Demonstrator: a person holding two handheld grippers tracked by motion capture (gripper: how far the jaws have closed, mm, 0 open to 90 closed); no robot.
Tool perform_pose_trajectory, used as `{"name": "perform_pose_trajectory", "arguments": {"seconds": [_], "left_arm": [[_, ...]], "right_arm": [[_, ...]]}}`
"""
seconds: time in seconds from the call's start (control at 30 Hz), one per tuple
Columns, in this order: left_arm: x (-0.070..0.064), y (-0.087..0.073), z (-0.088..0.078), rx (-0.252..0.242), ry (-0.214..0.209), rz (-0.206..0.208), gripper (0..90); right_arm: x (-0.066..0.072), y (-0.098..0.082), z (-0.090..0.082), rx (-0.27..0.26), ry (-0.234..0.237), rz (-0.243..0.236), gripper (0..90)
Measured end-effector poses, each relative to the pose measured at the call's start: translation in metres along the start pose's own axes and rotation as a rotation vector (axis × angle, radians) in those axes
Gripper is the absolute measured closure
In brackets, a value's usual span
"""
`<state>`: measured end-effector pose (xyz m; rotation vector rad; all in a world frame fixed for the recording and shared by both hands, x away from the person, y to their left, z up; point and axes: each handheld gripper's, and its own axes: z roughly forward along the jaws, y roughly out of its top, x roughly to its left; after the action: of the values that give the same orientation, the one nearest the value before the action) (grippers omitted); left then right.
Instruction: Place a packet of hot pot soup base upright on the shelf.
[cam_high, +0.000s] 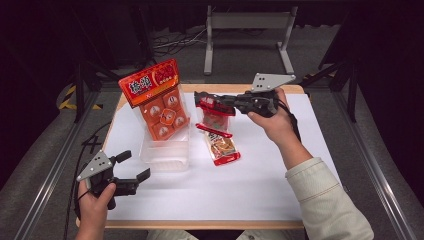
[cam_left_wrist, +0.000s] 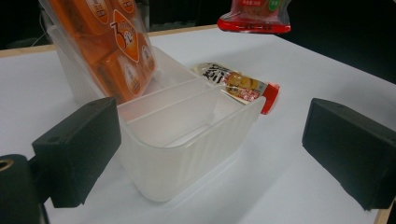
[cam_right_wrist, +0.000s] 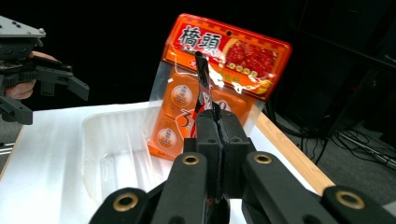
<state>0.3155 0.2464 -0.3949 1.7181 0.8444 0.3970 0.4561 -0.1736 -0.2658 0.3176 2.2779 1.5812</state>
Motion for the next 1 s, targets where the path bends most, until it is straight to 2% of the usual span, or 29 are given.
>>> {"name": "perform_pose_trajectory", "arguments": {"seconds": [0.23,0.63,1.0], "left_arm": [[0.001,0.0,0.001,-0.001,-0.003,-0.001,5.3],[0.001,0.0,0.002,-0.002,-0.013,-0.004,5.3],[0.005,-0.003,0.004,0.004,-0.014,-0.015,5.1]], "right_arm": [[0.007,0.007,0.019,-0.003,0.038,-0.016,89.3],[0.016,0.013,0.047,0.006,0.076,-0.043,89.4],[0.022,0.016,0.07,0.018,0.09,-0.066,89.4]]}}
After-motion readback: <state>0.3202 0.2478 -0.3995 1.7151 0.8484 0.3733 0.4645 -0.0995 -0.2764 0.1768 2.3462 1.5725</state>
